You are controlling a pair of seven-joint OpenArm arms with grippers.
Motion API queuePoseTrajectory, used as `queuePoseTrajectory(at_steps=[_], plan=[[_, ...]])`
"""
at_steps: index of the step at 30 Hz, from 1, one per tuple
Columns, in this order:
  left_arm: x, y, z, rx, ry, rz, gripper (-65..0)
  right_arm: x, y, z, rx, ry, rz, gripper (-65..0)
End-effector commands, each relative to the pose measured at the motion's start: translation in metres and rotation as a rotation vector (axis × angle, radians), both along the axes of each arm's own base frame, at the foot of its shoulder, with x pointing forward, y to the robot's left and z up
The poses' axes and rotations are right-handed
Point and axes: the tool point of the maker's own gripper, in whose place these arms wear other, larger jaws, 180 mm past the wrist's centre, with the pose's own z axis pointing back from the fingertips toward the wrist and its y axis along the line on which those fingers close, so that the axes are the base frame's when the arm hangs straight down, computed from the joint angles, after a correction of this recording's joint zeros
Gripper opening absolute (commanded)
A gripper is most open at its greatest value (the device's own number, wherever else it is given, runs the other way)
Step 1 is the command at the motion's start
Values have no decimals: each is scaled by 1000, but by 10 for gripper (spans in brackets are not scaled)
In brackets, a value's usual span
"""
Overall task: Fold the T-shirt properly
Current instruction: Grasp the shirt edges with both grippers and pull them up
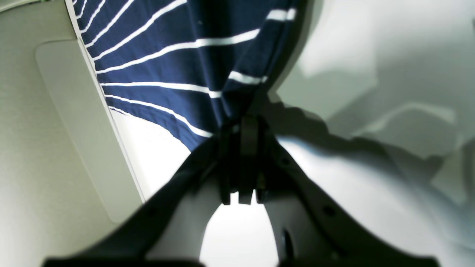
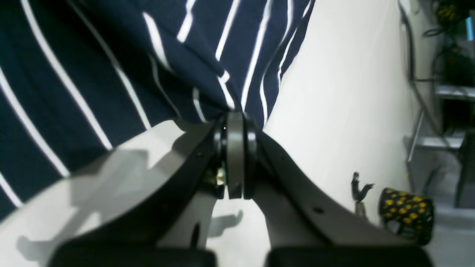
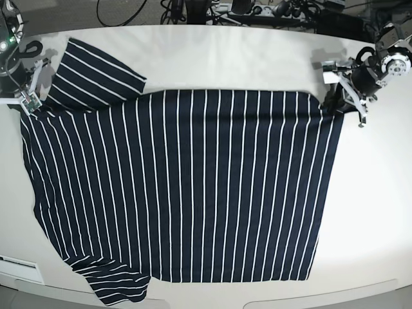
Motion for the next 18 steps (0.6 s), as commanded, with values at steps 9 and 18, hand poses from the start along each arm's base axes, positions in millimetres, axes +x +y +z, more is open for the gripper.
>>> queuePoseTrajectory(at_steps=[9, 18], plan=[[-28, -11, 10, 23, -46, -45, -650, -41, -7, -1, 91, 56, -84, -650], [-51, -23, 25, 70, -191, -74, -650, -73, -7, 4, 126, 110, -112, -650]])
